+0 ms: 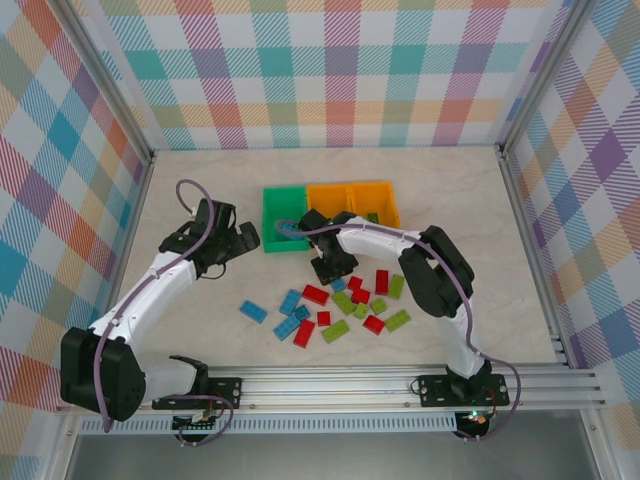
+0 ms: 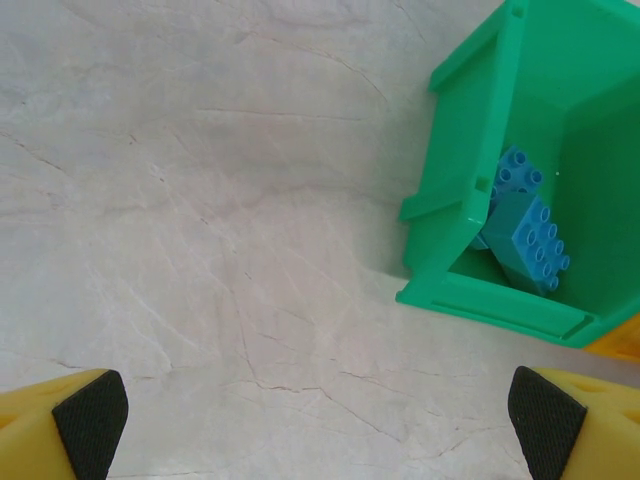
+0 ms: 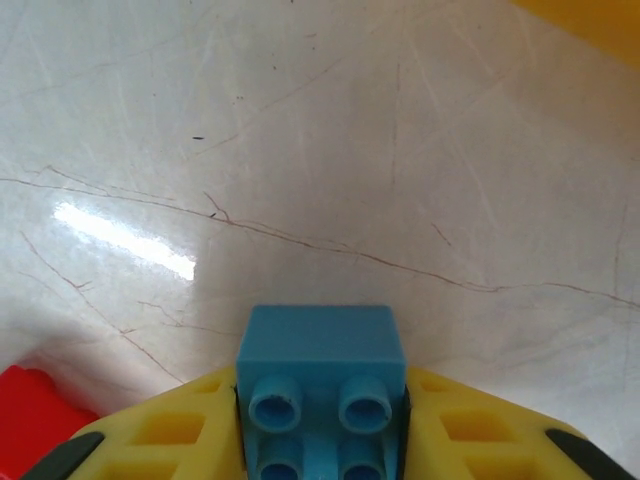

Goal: Sort the legos into containers by color

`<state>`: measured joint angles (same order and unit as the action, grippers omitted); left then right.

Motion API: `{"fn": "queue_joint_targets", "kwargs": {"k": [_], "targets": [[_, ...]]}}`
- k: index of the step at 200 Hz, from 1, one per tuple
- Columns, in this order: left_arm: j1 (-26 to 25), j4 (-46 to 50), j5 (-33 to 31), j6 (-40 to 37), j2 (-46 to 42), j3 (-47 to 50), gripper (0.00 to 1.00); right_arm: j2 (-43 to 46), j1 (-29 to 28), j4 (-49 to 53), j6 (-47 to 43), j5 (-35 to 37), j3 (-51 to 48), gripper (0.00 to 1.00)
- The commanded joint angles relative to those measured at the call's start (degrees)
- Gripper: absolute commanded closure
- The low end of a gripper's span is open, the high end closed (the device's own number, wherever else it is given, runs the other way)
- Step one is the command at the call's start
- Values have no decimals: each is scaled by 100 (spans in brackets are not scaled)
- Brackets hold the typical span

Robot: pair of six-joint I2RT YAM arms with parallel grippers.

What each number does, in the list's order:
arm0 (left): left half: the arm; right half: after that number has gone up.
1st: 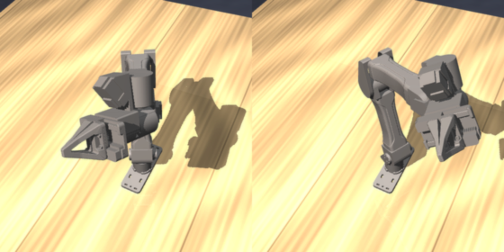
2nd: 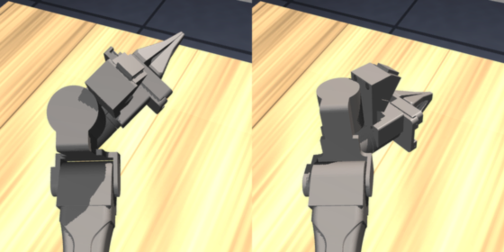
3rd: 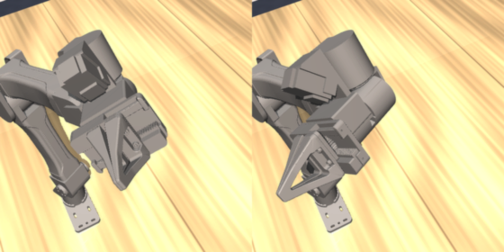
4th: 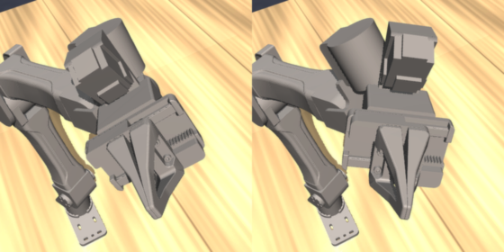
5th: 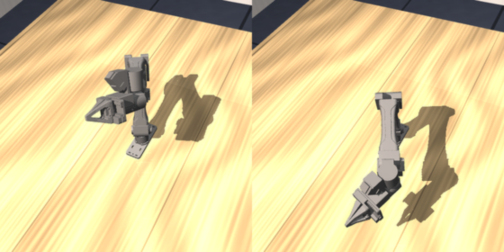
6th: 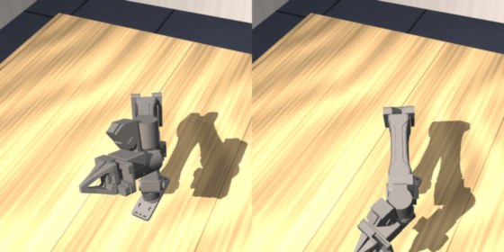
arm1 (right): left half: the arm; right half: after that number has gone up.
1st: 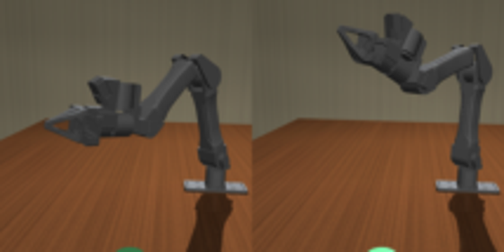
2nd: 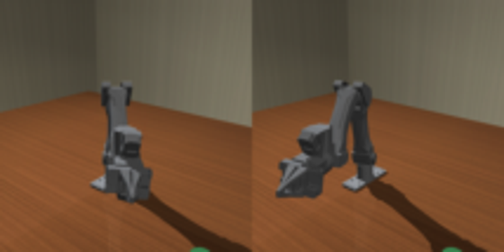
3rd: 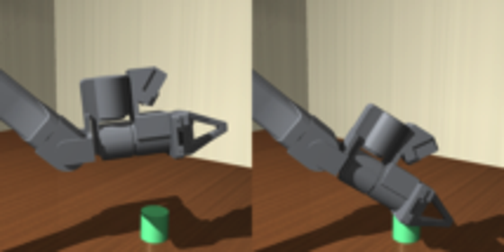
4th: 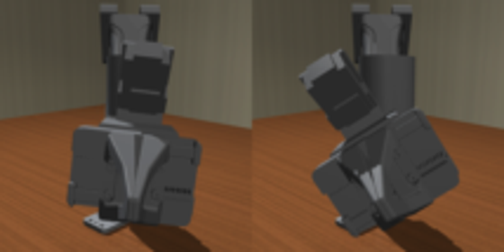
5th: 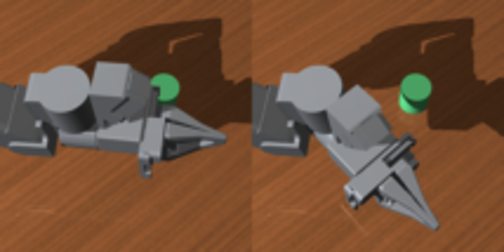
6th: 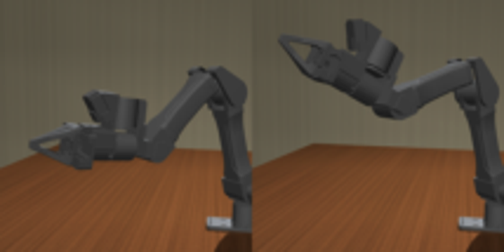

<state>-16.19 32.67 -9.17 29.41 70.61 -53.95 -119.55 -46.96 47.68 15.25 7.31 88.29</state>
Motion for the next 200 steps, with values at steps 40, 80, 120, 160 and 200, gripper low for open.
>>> {"fn": "queue_joint_targets", "kwargs": {"k": [40,80,120,160,200], "targets": [[117,78,-161,162,-158,215,0,512,176,223,547,-262,1203,69],[116,240,-68,298,-119,330,0,-10,620,187,1364,-1037,2350,70],[116,187,26,892,-255,639,0,-954,644,702,1595,-1412,3981,69],[116,441,178,1096,-143,626,0,-1817,731,1211,2038,-1390,5038,65],[77,1003,527,1723,-67,739,0,-2157,820,1043,2483,-1599,5174,64]]}}
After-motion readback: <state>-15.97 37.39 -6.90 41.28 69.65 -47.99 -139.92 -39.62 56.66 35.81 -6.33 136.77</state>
